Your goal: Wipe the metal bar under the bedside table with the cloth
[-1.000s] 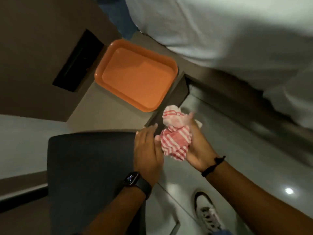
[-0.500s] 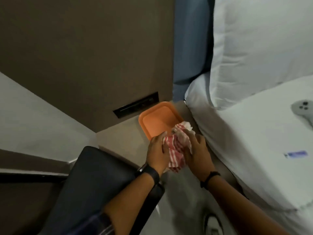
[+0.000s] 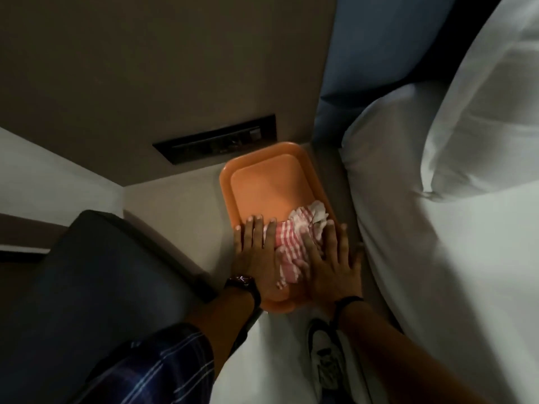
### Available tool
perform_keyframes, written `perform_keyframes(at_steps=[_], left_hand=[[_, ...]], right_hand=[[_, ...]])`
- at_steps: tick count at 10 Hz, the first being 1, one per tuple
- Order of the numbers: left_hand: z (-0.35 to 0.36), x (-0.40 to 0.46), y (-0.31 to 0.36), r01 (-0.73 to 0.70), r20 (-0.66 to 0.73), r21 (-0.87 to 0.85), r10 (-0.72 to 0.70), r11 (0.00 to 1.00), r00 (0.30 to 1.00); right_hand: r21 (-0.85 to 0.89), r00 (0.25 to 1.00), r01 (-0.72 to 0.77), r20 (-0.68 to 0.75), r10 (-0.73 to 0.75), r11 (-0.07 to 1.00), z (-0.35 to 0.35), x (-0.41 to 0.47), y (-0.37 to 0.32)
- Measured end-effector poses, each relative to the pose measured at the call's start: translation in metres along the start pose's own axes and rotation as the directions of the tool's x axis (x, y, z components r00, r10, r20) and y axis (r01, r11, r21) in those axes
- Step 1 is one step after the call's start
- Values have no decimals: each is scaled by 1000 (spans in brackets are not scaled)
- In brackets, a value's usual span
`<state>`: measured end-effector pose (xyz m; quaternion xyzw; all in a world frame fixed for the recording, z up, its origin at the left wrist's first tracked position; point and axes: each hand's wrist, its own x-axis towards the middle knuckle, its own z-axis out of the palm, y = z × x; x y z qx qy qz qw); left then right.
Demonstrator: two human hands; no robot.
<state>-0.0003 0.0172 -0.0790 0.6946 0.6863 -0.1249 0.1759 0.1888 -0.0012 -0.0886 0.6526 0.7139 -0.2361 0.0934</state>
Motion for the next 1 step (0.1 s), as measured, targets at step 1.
perform_keyframes(at_steps=[1], left_hand=[[-28,-4,7,30,-67,-126,-39,992,997]], right_hand=[[23,998,2,63,-3,1000,-27,-11,-8]])
